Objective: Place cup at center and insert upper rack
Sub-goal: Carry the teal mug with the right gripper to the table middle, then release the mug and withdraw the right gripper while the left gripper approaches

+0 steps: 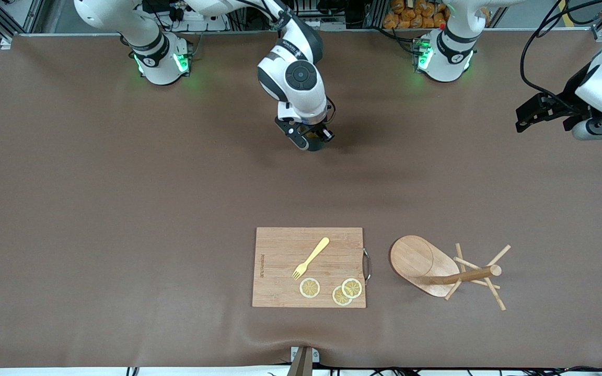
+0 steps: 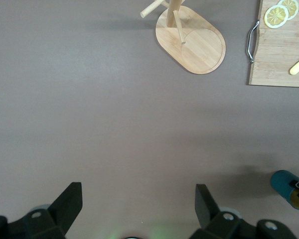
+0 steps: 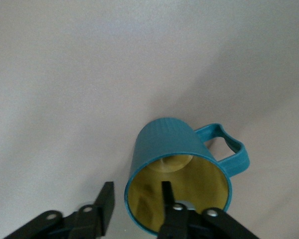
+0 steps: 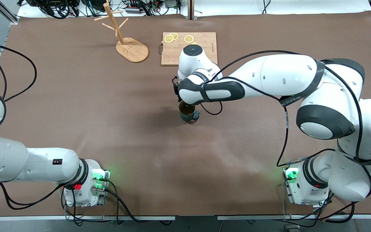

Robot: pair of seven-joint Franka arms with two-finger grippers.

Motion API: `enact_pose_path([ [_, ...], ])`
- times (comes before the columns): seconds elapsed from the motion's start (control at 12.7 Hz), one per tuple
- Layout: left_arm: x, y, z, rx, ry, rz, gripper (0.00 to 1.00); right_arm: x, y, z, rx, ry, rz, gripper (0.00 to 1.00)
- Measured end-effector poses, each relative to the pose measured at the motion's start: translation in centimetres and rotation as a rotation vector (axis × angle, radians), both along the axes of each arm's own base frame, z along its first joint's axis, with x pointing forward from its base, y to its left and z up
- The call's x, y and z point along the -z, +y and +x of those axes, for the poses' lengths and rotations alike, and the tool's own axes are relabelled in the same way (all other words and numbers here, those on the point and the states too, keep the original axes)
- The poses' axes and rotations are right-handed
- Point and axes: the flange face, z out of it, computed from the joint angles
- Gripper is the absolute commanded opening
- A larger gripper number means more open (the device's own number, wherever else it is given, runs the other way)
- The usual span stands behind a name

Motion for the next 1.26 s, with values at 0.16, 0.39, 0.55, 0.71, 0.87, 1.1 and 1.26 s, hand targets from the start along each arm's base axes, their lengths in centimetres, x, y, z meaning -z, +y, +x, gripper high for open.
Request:
enact_pose_path([
  [0.16, 0.0, 0.0, 0.0, 0.0, 0.0, 0.0, 1.0, -0.3, -0.1, 0.5, 0.007, -0.008, 0.004, 1.0],
  [0.39, 0.0, 0.0, 0.0, 0.0, 0.0, 0.0, 1.0, -1.4, -1.0, 2.7, 0.01, -0.03, 0.022, 1.0],
  [0.55, 0.0, 0.0, 0.0, 0.0, 0.0, 0.0, 1.0, -3.0, -2.7, 5.3, -0.016, -0.056, 0.044, 1.0],
  [0.71, 0.0, -0.1, 0.0, 0.002, 0.0, 0.0, 1.0, -5.2, -5.6, 8.9, -0.069, -0.09, 0.069, 1.0],
  [0.87, -0.1, -0.7, -0.1, 0.012, -0.002, 0.0, 1.0, -7.7, -9.9, 12.7, -0.151, -0.094, 0.072, 1.0],
  [1.1, -0.2, -2.1, -0.2, -0.004, -0.007, 0.002, 1.0, -11.9, -19.5, 18.6, -0.298, -0.066, 0.074, 1.0],
  [1.26, -0.4, -4.2, -0.6, -0.041, -0.013, 0.003, 1.0, -14.1, -27.2, 21.6, -0.399, -0.052, 0.091, 1.0],
])
